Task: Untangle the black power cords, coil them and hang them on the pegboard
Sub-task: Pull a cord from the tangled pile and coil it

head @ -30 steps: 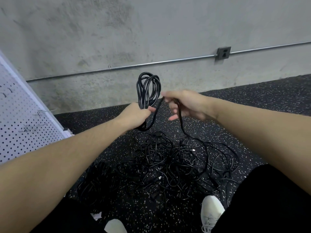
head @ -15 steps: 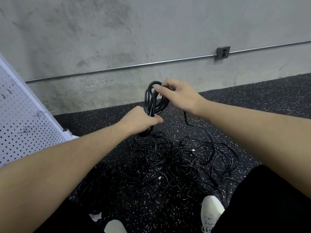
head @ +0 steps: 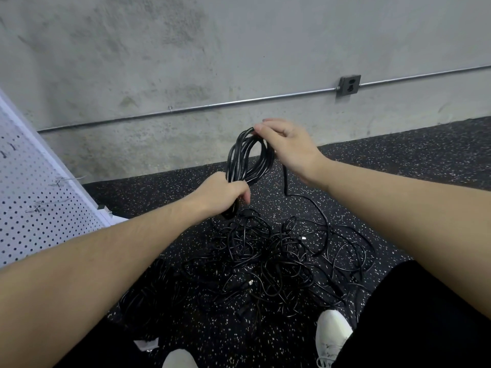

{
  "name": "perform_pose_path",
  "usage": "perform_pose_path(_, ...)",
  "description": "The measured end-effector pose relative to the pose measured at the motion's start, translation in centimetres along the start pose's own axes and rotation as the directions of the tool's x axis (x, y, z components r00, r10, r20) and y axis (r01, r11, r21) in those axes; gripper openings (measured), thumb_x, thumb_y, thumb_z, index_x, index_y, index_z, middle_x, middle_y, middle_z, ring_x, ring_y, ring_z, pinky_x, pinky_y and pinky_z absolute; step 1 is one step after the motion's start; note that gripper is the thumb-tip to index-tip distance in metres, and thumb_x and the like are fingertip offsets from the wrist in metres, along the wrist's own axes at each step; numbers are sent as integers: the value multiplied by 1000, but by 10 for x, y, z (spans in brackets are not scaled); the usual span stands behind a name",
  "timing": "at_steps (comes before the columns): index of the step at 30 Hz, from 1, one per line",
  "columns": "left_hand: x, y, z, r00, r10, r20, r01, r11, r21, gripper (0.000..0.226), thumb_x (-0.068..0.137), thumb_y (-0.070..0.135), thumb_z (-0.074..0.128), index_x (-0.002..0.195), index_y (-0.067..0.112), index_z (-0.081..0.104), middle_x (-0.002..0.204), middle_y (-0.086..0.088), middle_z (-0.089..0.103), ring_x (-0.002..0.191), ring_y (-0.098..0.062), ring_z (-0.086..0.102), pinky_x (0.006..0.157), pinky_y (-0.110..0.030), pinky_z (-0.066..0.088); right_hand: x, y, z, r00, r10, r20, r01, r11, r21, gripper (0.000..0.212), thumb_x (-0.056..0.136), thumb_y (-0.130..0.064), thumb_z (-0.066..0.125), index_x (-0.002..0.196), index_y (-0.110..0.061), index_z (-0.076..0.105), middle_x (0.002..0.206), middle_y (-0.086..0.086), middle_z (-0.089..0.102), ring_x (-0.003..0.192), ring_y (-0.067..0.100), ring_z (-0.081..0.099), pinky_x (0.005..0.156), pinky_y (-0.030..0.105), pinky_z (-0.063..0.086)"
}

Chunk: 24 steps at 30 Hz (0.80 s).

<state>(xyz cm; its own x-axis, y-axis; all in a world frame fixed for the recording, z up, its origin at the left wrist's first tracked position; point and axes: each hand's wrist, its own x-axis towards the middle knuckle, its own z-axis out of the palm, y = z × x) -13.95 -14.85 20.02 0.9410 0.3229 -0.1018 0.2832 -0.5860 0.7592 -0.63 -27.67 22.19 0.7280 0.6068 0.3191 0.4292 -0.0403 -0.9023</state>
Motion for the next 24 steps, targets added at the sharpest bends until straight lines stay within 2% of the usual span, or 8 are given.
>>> perform_pose_path(2,-2,5,3,998,64,-4,-64,998,-12,25,84,22,59,64,8,68,65,-1,50,63,-13,47,61,-29,38,-1,-1,1,999,8,-34,-3,991,136,15,99,-29,65,108,-18,70,103,-4,68,96,12,68,92,37,56)
perform_pose_path(5,-3,7,7,990,135,-47,-137,990,-33,25,70,28,52,59,7,62,66,-15,52,64,-15,48,63,-31,38,-4,-5,2,979,203,-9,-191,939,287,41,93,-44,70,124,-25,51,105,8,71,78,28,71,68,42,59)
perform_pose_path(8,0,8,8,983,157,-99,-162,986,-39,24,67,29,50,54,11,59,80,-26,62,70,-21,52,69,-36,42,-6,-9,5,935,355,10,-347,910,228,51,89,-62,65,103,-13,66,81,11,75,65,22,67,62,30,51)
perform_pose_path(12,1,10,10,988,145,-61,-151,983,-102,21,69,28,51,51,18,57,76,-16,61,69,-22,57,68,-38,43,-1,-15,14,914,404,-42,-357,849,390,48,90,-60,65,76,-15,59,53,1,61,54,19,59,62,30,48)
perform_pose_path(14,1,11,13,988,152,-11,-152,971,-183,19,68,24,52,52,17,56,78,-10,60,74,-24,57,71,-37,43,0,-17,18,903,425,-62,-360,828,431,51,89,-61,64,67,-17,54,48,-2,51,45,15,51,58,32,44)
perform_pose_path(17,-3,14,16,984,158,82,-126,944,-304,16,64,21,49,51,16,54,64,4,51,65,-11,45,63,-27,40,1,-15,19,892,449,-45,-363,773,520,51,91,-60,64,63,-20,46,48,-4,40,40,11,38,49,27,36)
perform_pose_path(20,-8,15,13,967,157,201,-51,890,-452,18,64,16,45,49,17,54,58,6,51,59,-10,48,52,-20,41,2,-17,17,868,485,102,-431,636,640,54,91,-61,62,61,-23,37,49,-5,28,39,10,26,38,22,27)
perform_pose_path(24,-4,12,8,919,225,323,24,787,-616,22,69,9,44,52,14,57,87,-11,57,79,-18,66,95,-41,54,4,-21,15,864,424,272,-479,528,701,56,93,-63,57,60,-24,34,46,-7,20,37,8,19,35,20,20)
